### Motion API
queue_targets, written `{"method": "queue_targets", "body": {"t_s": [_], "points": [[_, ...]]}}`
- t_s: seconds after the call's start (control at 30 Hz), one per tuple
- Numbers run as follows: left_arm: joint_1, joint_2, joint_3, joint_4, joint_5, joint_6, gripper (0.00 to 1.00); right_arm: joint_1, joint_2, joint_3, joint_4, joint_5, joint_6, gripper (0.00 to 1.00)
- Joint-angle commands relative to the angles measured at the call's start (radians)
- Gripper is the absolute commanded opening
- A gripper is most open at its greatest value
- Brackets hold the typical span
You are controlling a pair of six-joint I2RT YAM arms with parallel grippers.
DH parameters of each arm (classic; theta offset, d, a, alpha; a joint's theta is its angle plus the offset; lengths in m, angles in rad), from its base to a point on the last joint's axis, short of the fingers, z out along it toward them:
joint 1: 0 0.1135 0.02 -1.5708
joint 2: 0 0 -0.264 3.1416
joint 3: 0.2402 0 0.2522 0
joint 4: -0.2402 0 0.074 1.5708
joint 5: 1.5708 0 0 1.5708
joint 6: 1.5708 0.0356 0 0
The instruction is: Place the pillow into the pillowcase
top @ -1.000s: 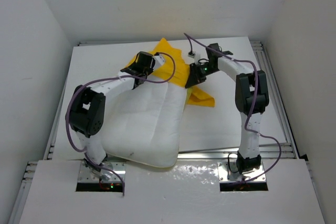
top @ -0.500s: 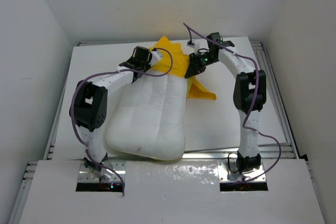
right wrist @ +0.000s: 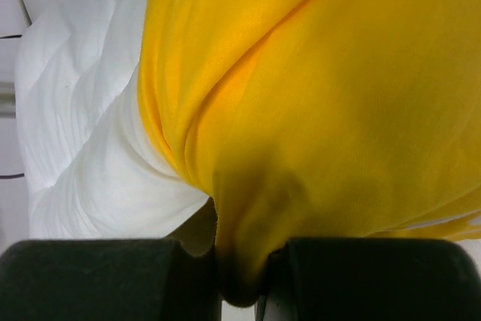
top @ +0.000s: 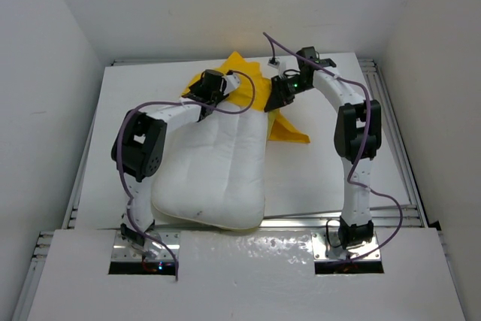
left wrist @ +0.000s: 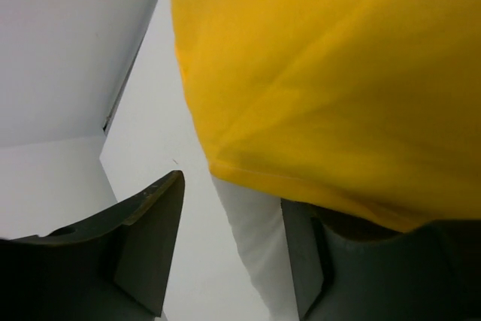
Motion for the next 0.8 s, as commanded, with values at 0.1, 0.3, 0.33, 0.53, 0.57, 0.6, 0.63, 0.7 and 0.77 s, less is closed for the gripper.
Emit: {"method": "queue_targets", "body": {"t_s": [0.1, 0.3, 0.33, 0.53, 0.57, 0.6, 0.63, 0.7, 0.77], "points": [[-0.059, 0.056, 0.003, 0.233, -0.071, 0.042, 0.39, -0.002, -0.003, 0.011, 0.068, -0.081, 0.0, 0.02], [-0.065, 0.116, 0.054, 0.275, -0.131, 0.035, 0.02, -0.002, 0.004, 0.008, 0.071, -0.087, 0.008, 0.01], [-0.065, 0.119, 0.057, 0.275, -0.131, 0.026, 0.0, -0.002, 0.008, 0.007, 0.071, -0.087, 0.008, 0.01], [-0.063, -0.034, -0.027, 0.157, -0.055, -0.034, 0.0, -0.057, 0.002, -0.024, 0.143, -0.105, 0.154, 0.0], [-0.063, -0.095, -0.077, 0.138, -0.058, -0.039, 0.0, -0.097, -0.016, -0.059, 0.252, -0.115, 0.222, 0.0], [-0.063, -0.126, -0.105, 0.097, -0.062, -0.044, 0.0, -0.114, -0.03, -0.086, 0.336, -0.122, 0.301, 0.0], [-0.063, -0.149, -0.143, 0.066, -0.062, -0.051, 0.0, -0.131, -0.045, -0.144, 0.414, -0.112, 0.44, 0.0], [-0.065, -0.202, -0.15, -0.111, -0.029, -0.124, 0.0, -0.152, -0.073, -0.165, 0.552, -0.052, 0.514, 0.0], [-0.074, -0.235, -0.144, -0.261, 0.043, -0.189, 0.0, -0.145, -0.064, -0.104, 0.556, 0.025, 0.534, 0.01]]}}
